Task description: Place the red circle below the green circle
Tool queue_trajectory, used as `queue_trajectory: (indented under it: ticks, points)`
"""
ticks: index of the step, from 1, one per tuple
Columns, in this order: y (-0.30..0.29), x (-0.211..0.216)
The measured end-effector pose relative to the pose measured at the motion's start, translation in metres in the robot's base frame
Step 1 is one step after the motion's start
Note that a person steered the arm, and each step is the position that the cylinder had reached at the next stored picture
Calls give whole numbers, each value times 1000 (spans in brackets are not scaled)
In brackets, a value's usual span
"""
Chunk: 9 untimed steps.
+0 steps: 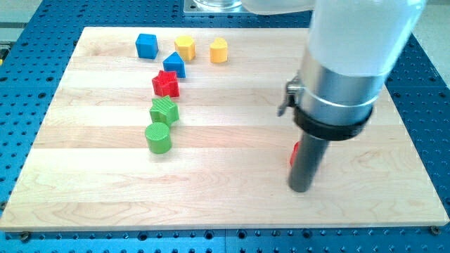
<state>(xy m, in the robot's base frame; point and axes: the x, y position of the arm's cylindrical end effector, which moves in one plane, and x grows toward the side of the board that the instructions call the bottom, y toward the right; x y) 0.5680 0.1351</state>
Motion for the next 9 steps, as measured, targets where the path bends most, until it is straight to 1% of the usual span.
queue_trajectory:
  ticks: [1,2,3,4,5,6,7,8,9]
  points:
    - [77,-10]
    - [11,-30]
    - [-105,-19]
    - [-78,-16]
    - [-63,-65]
    - [-121,-56]
    - [-147,-22]
    - [-170,-21]
    - [-149,-39]
